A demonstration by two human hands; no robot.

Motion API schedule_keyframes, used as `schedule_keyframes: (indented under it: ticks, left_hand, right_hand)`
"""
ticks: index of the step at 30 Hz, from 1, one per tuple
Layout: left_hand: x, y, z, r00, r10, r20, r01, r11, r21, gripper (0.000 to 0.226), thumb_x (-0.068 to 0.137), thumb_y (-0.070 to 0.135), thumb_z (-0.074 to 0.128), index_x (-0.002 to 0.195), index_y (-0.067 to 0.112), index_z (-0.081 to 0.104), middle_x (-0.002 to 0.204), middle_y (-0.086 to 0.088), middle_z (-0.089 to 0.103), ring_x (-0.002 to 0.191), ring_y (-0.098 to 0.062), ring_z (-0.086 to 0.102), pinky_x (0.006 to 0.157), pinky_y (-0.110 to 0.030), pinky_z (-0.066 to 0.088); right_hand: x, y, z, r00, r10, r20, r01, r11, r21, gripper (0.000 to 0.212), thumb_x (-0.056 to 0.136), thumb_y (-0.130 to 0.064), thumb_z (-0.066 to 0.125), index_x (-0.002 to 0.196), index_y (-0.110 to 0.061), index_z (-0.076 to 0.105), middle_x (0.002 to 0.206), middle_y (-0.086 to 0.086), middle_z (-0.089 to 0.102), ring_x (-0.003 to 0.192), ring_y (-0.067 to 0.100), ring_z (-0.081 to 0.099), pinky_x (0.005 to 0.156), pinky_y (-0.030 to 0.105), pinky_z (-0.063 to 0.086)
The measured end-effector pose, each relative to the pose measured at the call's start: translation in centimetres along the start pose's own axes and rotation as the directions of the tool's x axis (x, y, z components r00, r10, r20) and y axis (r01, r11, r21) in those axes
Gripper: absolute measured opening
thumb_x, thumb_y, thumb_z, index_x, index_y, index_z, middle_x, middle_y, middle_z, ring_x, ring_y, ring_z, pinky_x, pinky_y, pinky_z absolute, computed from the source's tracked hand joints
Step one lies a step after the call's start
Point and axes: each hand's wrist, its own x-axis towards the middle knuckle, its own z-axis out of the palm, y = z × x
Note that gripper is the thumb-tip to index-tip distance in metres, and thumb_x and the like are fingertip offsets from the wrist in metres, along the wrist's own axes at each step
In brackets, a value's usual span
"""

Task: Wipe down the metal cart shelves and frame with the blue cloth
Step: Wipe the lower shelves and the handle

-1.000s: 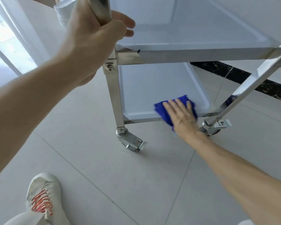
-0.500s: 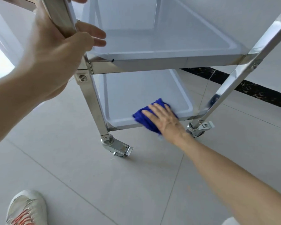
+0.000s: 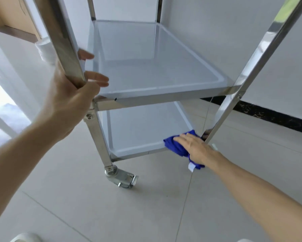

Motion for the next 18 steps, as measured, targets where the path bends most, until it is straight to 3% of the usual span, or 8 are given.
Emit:
schedule_keyframes:
  ticks: [2, 4, 7, 9, 11, 15, 16, 18]
  left_hand:
    - [-0.1, 0.4, -0.1, 0.997, -0.081, 0.010, 0.081, 0.997, 0.011, 0.052, 0.082, -0.010, 0.045, 0.130, 0.010, 0.049, 0.101, -0.005, 0.073, 0.094, -0.001, 0.070, 0.066, -0.006, 0.050]
    - [-0.3, 0.8, -0.2, 0.993, -0.120, -0.001, 0.120, 0.992, 0.039, 0.044, 0.086, -0.010, 0.048, 0.127, 0.005, 0.053, 0.102, 0.000, 0.073, 0.086, 0.012, 0.066, 0.062, 0.000, 0.045]
    - [-0.5, 0.8, -0.5, 0.991, -0.135, 0.005, 0.135, 0.991, 0.022, 0.040, 0.089, -0.011, 0.049, 0.126, 0.006, 0.053, 0.106, 0.001, 0.072, 0.084, 0.010, 0.066, 0.059, -0.005, 0.050]
    - [-0.1, 0.4, -0.6, 0.988, -0.155, 0.007, 0.155, 0.988, -0.006, 0.046, 0.088, -0.012, 0.052, 0.126, 0.015, 0.050, 0.105, 0.001, 0.073, 0.086, -0.005, 0.069, 0.061, -0.016, 0.055]
    - [0.2, -0.3, -0.8, 0.986, -0.165, 0.021, 0.165, 0.986, -0.002, 0.043, 0.083, -0.004, 0.060, 0.122, 0.012, 0.053, 0.101, 0.012, 0.073, 0.083, -0.004, 0.069, 0.061, -0.016, 0.054]
    - [1.1, -1.6, -1.2, 0.983, -0.182, 0.001, 0.181, 0.982, 0.049, 0.044, 0.066, 0.020, 0.056, 0.107, 0.004, 0.063, 0.099, 0.020, 0.071, 0.085, 0.013, 0.063, 0.070, -0.005, 0.050]
    - [1.2, -1.9, -1.3, 0.980, -0.199, 0.000, 0.199, 0.978, 0.055, 0.044, 0.065, 0.023, 0.057, 0.106, 0.008, 0.063, 0.099, 0.021, 0.070, 0.090, 0.011, 0.063, 0.075, -0.007, 0.050]
    - [1.4, -2.4, -1.7, 0.964, -0.266, 0.013, 0.266, 0.964, 0.030, 0.044, 0.064, 0.020, 0.060, 0.108, 0.022, 0.059, 0.100, 0.011, 0.072, 0.098, -0.012, 0.067, 0.088, -0.029, 0.053]
  right_hand:
    - [-1.9, 0.1, -1.6, 0.998, 0.038, 0.057, -0.052, 0.965, 0.259, 0.081, 0.076, 0.014, 0.050, 0.145, -0.028, 0.042, 0.140, -0.002, 0.051, 0.124, 0.023, 0.051, 0.098, 0.037, 0.045]
    - [-4.3, 0.4, -2.7, 0.991, 0.120, 0.054, -0.129, 0.814, 0.566, 0.068, 0.081, 0.008, 0.055, 0.136, -0.032, 0.049, 0.122, -0.006, 0.062, 0.106, 0.016, 0.063, 0.087, 0.032, 0.053]
    - [-8.5, 1.9, -3.4, 0.957, 0.284, 0.059, -0.143, 0.287, 0.947, 0.048, 0.089, -0.005, 0.071, 0.132, -0.019, 0.055, 0.111, -0.001, 0.073, 0.100, 0.014, 0.071, 0.089, 0.029, 0.056]
    - [-11.2, 3.3, -4.2, 0.931, 0.352, 0.092, -0.073, -0.068, 0.995, 0.047, 0.086, -0.008, 0.074, 0.130, -0.012, 0.058, 0.115, 0.012, 0.073, 0.105, 0.028, 0.071, 0.088, 0.039, 0.058]
    - [-13.5, 5.0, -6.0, 0.909, 0.412, 0.068, 0.030, -0.228, 0.973, 0.048, 0.082, -0.014, 0.074, 0.127, -0.008, 0.060, 0.114, 0.018, 0.072, 0.102, 0.033, 0.071, 0.077, 0.036, 0.060]
    - [-16.5, 7.8, -13.1, 0.820, 0.559, -0.124, 0.286, -0.212, 0.935, 0.045, 0.084, -0.027, 0.069, 0.125, -0.011, 0.060, 0.114, 0.016, 0.072, 0.099, 0.029, 0.072, 0.069, 0.030, 0.059]
    - [-16.8, 8.1, -15.6, 0.794, 0.578, -0.190, 0.347, -0.174, 0.922, 0.045, 0.085, -0.030, 0.068, 0.126, -0.013, 0.060, 0.115, 0.015, 0.072, 0.099, 0.027, 0.072, 0.069, 0.030, 0.059]
    - [-16.8, 8.4, -21.1, 0.736, 0.605, -0.305, 0.452, -0.104, 0.886, 0.046, 0.085, -0.037, 0.067, 0.126, -0.017, 0.060, 0.117, 0.010, 0.072, 0.102, 0.025, 0.072, 0.072, 0.031, 0.060]
